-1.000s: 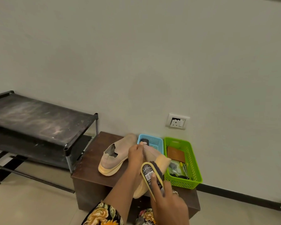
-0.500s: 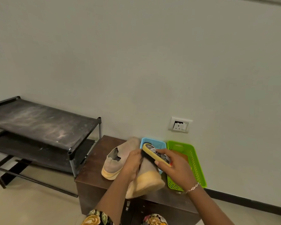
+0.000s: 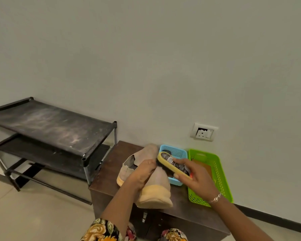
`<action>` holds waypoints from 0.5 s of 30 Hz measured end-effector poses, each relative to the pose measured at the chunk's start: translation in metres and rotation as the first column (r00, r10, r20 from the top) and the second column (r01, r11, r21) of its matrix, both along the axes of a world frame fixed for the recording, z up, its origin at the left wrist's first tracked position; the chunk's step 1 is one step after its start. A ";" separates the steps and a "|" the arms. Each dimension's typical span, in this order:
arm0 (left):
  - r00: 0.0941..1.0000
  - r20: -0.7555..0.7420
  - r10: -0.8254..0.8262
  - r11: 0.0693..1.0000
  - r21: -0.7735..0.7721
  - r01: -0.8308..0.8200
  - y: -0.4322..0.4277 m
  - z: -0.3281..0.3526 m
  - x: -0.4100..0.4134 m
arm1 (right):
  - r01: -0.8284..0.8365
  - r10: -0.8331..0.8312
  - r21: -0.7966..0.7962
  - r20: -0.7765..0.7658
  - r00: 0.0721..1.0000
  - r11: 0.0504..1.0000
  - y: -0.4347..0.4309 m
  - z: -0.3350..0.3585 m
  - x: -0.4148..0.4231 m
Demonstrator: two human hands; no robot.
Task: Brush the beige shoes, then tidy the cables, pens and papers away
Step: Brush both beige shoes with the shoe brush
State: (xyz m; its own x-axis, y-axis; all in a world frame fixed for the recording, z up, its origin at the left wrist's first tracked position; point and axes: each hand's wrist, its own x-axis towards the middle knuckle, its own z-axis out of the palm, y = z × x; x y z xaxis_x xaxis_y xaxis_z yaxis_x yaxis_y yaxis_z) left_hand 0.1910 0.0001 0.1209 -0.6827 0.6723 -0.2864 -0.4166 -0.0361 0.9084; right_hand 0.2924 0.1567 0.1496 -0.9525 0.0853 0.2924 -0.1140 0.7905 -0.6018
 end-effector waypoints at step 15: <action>0.996 0.068 0.049 0.999 0.000 -0.049 -0.011 -0.007 -0.017 | -0.237 0.239 -0.078 0.026 0.971 0.968 -0.022 -0.014 0.005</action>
